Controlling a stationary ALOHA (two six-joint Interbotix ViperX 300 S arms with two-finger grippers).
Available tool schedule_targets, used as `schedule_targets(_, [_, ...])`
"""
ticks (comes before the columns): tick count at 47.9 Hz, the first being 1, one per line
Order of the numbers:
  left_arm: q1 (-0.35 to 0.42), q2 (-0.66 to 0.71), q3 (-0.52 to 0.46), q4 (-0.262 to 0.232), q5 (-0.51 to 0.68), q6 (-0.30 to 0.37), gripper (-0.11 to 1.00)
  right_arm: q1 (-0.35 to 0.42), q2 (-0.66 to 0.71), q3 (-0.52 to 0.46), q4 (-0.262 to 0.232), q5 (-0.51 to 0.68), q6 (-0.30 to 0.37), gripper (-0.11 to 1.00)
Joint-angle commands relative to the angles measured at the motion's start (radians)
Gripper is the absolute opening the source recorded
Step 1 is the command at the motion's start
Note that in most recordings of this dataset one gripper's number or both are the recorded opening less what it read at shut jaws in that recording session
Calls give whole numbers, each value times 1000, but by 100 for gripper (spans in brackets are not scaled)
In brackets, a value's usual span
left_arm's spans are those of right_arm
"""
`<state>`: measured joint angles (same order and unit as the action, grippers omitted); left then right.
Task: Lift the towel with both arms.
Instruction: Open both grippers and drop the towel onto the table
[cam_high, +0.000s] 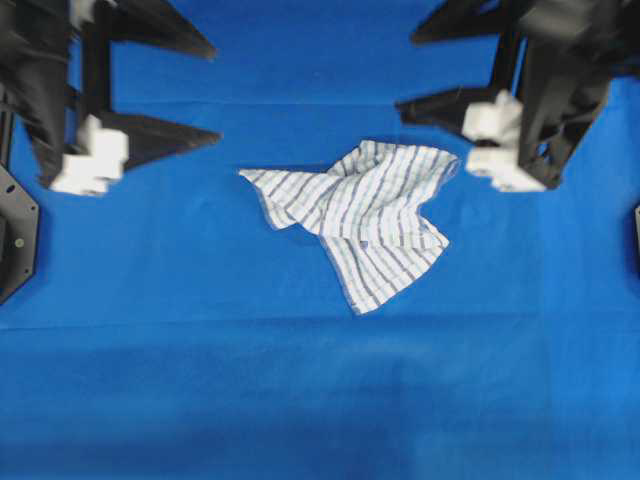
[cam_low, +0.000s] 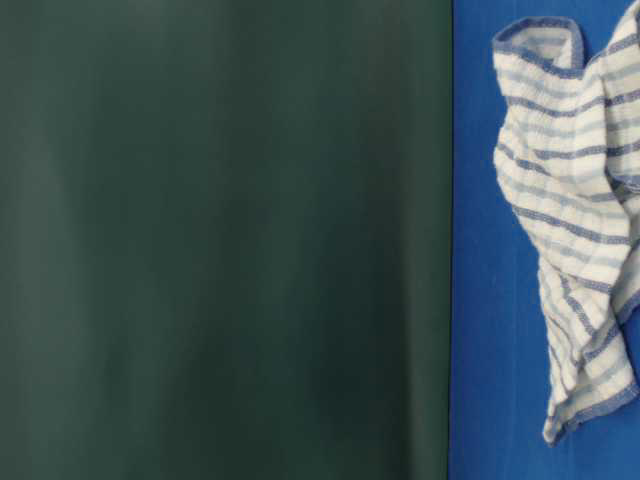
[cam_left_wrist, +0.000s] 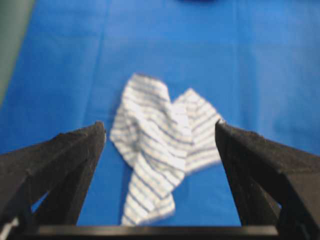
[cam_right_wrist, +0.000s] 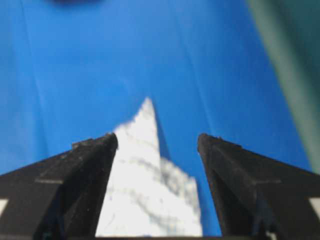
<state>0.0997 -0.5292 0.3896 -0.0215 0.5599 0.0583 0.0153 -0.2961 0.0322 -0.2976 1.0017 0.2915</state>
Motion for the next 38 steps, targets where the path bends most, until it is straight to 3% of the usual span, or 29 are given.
schedule_targets(1, [-17,18,41,-2,-63,0,90,8,-2,61,0,-44,14,66])
schedule_targets(12, [-43,124,189,-2,-235,0,90,20,21,265,0,-196,89,66])
schedule_targets(27, [-61,268,250,-3,-350,8,90,43,43,466,0,-402,146,66])
schedule_targets(38, [-74,407,278,-2,-471,9,90,44,107,578,2,-489,175,66])
